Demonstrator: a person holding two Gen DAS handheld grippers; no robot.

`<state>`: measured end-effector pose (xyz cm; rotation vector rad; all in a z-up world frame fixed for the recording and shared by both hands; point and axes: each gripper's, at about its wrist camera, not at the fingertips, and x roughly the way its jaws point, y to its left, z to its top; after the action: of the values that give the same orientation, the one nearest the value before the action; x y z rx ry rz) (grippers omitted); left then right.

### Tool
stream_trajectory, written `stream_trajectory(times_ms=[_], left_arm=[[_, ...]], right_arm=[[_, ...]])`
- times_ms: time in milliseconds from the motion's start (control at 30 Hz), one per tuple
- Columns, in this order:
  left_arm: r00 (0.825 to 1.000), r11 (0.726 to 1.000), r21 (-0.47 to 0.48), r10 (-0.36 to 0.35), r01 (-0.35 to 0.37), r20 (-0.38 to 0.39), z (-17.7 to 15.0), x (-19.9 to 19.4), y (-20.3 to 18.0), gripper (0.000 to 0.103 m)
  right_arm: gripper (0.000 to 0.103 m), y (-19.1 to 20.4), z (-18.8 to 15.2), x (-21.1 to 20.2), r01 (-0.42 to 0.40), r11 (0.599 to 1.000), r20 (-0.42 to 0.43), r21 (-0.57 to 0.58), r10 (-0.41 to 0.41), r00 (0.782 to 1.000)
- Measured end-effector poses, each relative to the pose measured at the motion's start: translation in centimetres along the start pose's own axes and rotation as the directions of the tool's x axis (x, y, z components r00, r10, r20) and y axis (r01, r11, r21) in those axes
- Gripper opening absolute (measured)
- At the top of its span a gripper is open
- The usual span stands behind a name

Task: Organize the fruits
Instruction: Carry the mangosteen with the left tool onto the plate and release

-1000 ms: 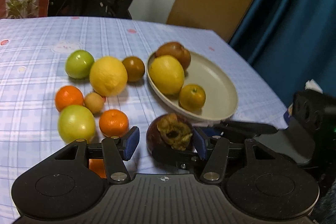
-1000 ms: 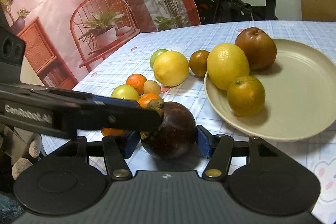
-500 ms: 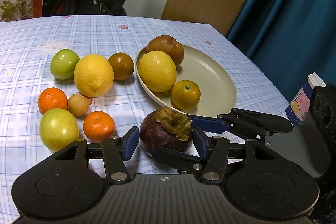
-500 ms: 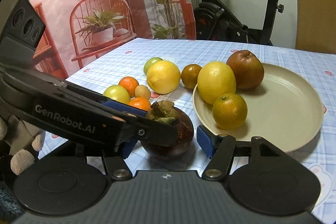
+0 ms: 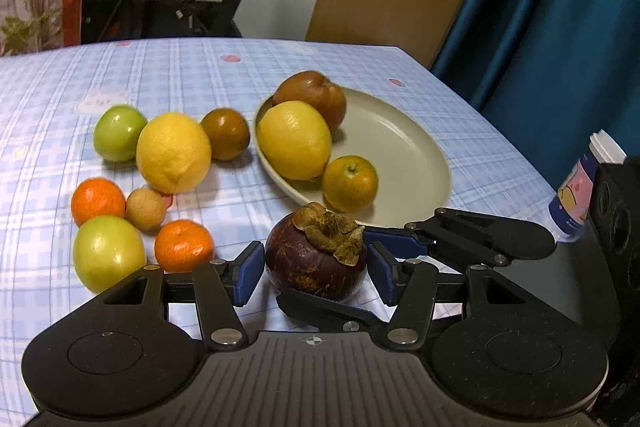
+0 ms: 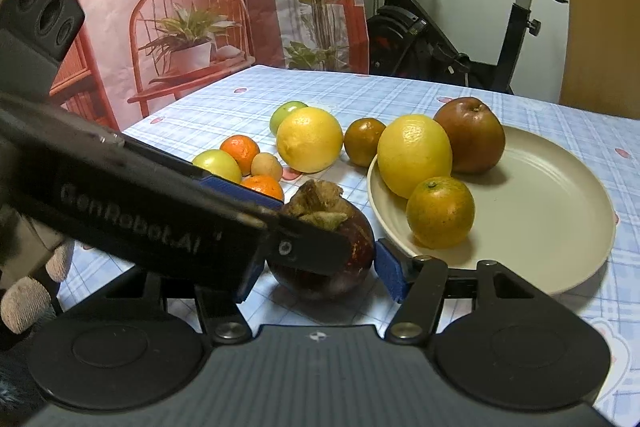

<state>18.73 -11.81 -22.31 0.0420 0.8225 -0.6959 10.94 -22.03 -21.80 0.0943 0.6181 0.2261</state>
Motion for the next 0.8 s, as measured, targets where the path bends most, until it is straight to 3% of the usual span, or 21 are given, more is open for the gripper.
stream_trajectory(times_ms=[367, 667, 800], left_arm=[[0.996, 0.993, 0.116, -0.044, 0.034, 0.081, 4.2, -1.2, -4.1, 0.059], [0.995, 0.983, 0.173, -0.067, 0.054, 0.07, 9.1, 3.5, -7.0, 0.058], [0.996, 0.989, 0.129, -0.079, 0.073, 0.043, 10.8, 6.3, -6.6, 0.059]], right_arm=[[0.062, -2.3, 2.8, -4.2, 0.049, 0.998, 0.116, 0.05, -0.055, 0.992], [0.062, -7.6, 5.1, -4.1, 0.118, 0.989, 0.12, 0.088, -0.128, 0.984], [0.062, -10.0, 5.8, -3.2, 0.139, 0.985, 0.117, 0.105, -0.151, 0.982]])
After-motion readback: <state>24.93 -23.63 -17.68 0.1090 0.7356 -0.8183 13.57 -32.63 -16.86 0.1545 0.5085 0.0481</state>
